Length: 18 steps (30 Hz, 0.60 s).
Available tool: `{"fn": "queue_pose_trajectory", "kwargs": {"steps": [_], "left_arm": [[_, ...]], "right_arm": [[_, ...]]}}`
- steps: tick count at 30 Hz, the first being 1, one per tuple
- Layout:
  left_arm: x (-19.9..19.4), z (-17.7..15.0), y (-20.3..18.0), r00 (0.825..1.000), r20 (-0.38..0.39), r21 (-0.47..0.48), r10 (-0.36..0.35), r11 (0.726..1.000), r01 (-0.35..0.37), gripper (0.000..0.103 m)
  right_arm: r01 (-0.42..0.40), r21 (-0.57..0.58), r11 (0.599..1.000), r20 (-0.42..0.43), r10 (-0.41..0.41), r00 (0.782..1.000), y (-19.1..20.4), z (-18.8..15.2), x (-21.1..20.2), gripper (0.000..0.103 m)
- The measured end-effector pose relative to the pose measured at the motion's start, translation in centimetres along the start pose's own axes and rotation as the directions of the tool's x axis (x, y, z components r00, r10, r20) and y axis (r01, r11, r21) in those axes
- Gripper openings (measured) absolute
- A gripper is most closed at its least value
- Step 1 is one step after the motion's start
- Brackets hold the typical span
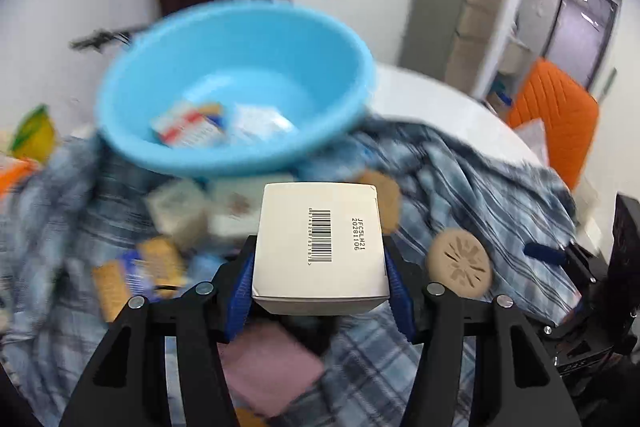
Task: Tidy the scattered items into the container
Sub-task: 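Hold the white box in the left gripper while the right gripper grasps the beige perforated disc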
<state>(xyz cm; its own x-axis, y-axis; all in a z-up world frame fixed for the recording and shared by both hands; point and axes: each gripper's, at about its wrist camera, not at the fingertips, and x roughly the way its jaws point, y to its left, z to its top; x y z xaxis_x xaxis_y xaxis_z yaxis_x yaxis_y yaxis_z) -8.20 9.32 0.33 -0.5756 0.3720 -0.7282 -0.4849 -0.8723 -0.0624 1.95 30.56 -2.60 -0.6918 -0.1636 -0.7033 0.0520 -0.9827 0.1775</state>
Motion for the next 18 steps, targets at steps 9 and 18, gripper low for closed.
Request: {"fn": "queue_pose_trajectory", "kwargs": {"steps": [9,18], "left_arm": [[-3.5,-3.4,5.4,0.994,0.016,-0.135,0.111,0.985,-0.108,0.06],[-4.0,-6.7,7.2,0.993,0.029,-0.243,0.111,0.965,-0.101,0.06]], "right_arm": [[-0.039,-0.028,0.999,-0.016,0.039,0.999,1.9,0.4,0.6,0.103],[-0.059,-0.108,0.992,-0.043,0.054,0.998,4.5,0.7,1.1,0.103]]}}
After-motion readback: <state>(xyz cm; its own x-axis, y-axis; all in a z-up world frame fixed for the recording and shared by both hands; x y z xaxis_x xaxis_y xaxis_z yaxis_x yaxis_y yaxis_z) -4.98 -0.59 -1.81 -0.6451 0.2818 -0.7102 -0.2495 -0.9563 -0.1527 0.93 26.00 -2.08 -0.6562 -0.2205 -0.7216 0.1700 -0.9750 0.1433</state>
